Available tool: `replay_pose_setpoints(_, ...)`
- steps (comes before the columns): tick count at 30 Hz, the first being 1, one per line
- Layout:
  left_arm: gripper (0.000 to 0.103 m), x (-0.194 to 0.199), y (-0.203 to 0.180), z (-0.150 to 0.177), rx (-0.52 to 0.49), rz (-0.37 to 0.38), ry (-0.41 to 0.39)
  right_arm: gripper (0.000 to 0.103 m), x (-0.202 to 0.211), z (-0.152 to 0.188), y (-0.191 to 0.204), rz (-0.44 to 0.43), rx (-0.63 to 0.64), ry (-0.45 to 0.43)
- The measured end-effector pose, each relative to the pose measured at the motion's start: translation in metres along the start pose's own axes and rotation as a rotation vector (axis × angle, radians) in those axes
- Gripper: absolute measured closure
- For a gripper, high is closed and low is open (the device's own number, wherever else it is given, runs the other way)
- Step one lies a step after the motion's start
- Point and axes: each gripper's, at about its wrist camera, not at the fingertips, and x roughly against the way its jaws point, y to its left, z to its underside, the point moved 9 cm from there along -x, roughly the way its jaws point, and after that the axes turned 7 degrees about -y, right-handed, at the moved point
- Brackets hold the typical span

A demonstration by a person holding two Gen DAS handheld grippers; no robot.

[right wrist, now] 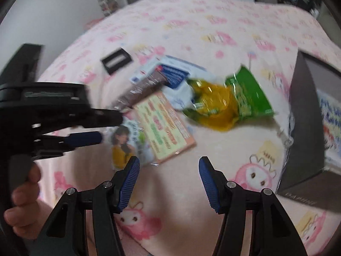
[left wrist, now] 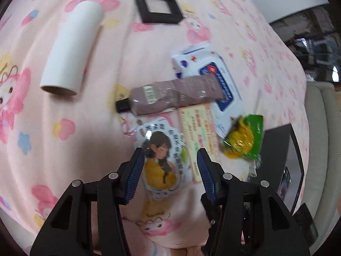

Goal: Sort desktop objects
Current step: 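Reach the left tool toward the bagged girl sticker on the bed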

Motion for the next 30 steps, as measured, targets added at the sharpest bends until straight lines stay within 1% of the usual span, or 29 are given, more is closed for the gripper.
replay_pose_setpoints(1,0.049,-0.003,0.005,-0.001,0.026,-0.007,0.001,0.049,-0.006,0.001,-0.004,0.009,-0.021,0.011)
replay_pose_setpoints(2,0.048,-0.006,0.01,-0.002,0.051,-0.013,0.002,0.049,-0.011,0.003,-0.004,-0.002,-0.031,0.025)
replay_pose_setpoints(4,0.046,-0.014,0.018,-0.002,0.092,-0.019,0.016,0.048,-0.021,0.009,0.001,-0.044,-0.043,0.062)
replay_pose_setpoints(7,0.047,-0.032,0.009,0.008,0.079,0.022,0.086,0.047,-0.032,0.018,0.018,-0.13,-0.044,0.103)
replay_pose_setpoints(9,0.047,-0.041,0.001,0.022,0.066,0.058,0.152,0.047,-0.033,0.019,0.025,-0.15,-0.034,0.1)
replay_pose_setpoints(10,0.047,-0.042,-0.004,0.026,0.052,0.071,0.166,0.047,-0.032,0.018,0.026,-0.156,-0.037,0.091)
replay_pose_setpoints(12,0.047,-0.04,-0.012,0.031,0.017,0.09,0.177,0.056,-0.024,0.015,0.026,-0.178,-0.057,0.065)
replay_pose_setpoints(13,0.047,-0.039,-0.016,0.034,-0.001,0.1,0.182,0.067,-0.019,0.013,0.024,-0.183,-0.063,0.046)
replay_pose_setpoints(16,0.047,-0.033,-0.028,0.042,-0.046,0.133,0.194,0.073,0.002,0.008,0.008,-0.146,-0.071,-0.024)
replay_pose_setpoints(18,0.047,-0.029,-0.031,0.042,-0.065,0.139,0.189,0.079,0.014,0.007,-0.005,-0.109,-0.082,-0.061)
replay_pose_setpoints(20,0.047,-0.026,-0.03,0.041,-0.062,0.131,0.181,0.085,0.022,0.007,-0.017,-0.077,-0.092,-0.081)
replay_pose_setpoints(23,0.047,-0.021,-0.022,0.029,-0.025,0.117,0.124,0.086,0.03,0.004,-0.03,-0.034,-0.098,-0.097)
replay_pose_setpoints(25,0.048,-0.017,-0.014,0.017,0.008,0.094,0.072,0.086,0.028,0.007,-0.028,-0.065,-0.108,-0.072)
replay_pose_setpoints(26,0.051,-0.014,-0.009,0.01,0.025,0.075,0.042,0.086,0.026,0.01,-0.025,-0.088,-0.115,-0.053)
replay_pose_setpoints(27,0.06,-0.013,-0.005,0.006,0.028,0.058,0.02,0.086,0.022,0.013,-0.021,-0.107,-0.116,-0.033)
replay_pose_setpoints(28,0.068,-0.013,-0.003,0.002,0.025,0.041,0.002,0.085,0.015,0.016,-0.016,-0.124,-0.112,-0.013)
replay_pose_setpoints(30,0.07,-0.015,-0.001,-0.003,0.019,0.035,-0.009,0.083,0.003,0.023,-0.007,-0.146,-0.104,0.024)
